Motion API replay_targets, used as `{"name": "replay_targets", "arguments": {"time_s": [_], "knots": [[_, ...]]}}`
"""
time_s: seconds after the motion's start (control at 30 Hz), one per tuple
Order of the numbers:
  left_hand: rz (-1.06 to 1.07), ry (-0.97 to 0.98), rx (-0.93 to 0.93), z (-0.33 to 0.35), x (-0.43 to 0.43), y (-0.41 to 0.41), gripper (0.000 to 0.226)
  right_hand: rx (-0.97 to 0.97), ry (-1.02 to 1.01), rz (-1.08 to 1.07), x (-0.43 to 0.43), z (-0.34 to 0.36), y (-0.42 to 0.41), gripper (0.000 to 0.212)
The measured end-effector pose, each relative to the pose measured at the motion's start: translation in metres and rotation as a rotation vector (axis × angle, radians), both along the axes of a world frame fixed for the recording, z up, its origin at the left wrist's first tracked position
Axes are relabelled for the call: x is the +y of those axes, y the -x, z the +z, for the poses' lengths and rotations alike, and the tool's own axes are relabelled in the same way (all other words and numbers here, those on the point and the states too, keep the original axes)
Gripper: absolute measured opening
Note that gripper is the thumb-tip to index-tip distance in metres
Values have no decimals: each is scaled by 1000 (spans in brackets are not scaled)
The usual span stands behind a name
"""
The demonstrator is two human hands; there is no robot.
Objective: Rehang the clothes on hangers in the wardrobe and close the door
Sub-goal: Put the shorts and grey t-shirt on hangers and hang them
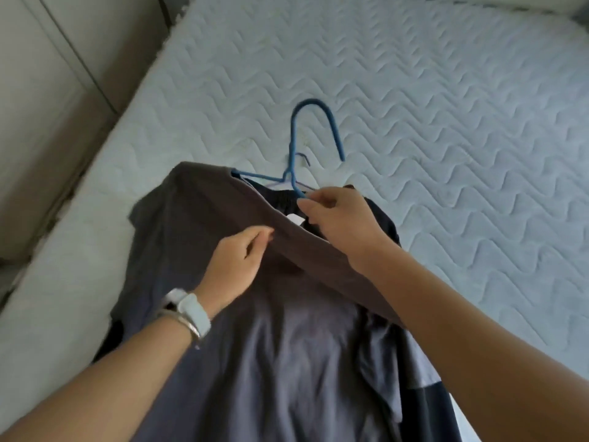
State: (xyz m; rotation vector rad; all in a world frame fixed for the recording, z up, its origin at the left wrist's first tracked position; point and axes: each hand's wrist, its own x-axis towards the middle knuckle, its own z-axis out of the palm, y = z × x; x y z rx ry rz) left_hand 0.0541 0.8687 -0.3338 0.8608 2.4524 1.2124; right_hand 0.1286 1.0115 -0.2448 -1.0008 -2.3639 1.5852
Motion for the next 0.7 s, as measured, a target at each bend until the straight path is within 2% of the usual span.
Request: {"name": "replay_targets", "arguments": {"time_s": [0.07,0.1,0.2,0.23,0.33,0.47,0.57,0.7], "knots": [[138,-258,-19,66,-11,-33,24,33,78,-5,-25,35,-18,19],[147,-321,-85,97,-13,-48,23,47,99,2,-38,54,-28,17],[147,-403,-371,181,-21,-76,18,84,157,14,-81,118,-56,20],[164,-424,-404,206,-27,-82,15,100,183,23,-95,141,-66,19],[179,-402,-298,270,-64,-98,17,152,234,108,-140,207,-99,15],[190,-344,-258,354,-142,-110,26,225,137,354,-180,285,-139,14],[160,-164,-136,424,-212,-129,30,276,-35,424,-204,338,-153,21],[231,65,132,509,-308,-167,27,447,-397,460,-255,393,-154,18]]}}
